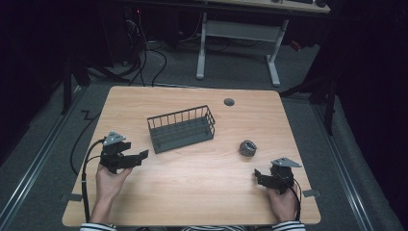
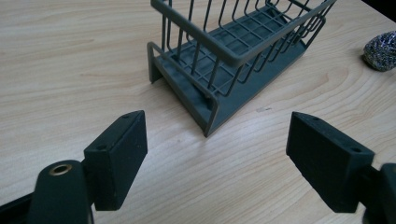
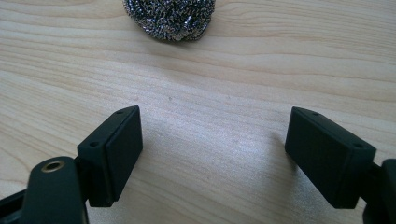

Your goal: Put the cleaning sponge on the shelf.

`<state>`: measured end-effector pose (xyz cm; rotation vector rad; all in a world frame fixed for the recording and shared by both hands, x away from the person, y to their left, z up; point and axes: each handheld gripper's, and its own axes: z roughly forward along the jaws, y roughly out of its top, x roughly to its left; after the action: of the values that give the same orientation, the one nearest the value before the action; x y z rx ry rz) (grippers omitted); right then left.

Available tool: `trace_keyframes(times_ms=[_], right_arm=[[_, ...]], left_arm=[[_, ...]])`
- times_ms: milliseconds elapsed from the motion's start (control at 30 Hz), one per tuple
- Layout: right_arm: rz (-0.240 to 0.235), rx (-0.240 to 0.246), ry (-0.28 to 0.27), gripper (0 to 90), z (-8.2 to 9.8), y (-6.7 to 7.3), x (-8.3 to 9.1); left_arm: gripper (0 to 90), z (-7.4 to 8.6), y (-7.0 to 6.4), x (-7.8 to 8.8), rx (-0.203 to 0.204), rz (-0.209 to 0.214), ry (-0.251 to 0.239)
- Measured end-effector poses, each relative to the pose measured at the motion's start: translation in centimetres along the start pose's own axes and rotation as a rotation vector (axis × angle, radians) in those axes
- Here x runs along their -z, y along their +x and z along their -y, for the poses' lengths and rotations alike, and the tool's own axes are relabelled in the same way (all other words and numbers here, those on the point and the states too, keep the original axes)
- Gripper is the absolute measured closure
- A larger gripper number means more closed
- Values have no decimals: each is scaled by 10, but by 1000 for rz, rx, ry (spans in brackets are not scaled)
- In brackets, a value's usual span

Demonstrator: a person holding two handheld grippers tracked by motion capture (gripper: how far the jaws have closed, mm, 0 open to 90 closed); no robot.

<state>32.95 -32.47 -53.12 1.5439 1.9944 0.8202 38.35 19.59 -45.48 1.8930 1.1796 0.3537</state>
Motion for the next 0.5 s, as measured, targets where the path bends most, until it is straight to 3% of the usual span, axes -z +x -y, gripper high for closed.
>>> trace_keyframes(times_ms=[333, 500], right_arm=[[0, 0, 0, 193, 0, 0, 0], [0, -1, 0, 193, 0, 0, 0]], left_arm=[[208, -24, 0, -4, 6, 28, 5], [225, -36, 0, -10, 16, 15, -11]])
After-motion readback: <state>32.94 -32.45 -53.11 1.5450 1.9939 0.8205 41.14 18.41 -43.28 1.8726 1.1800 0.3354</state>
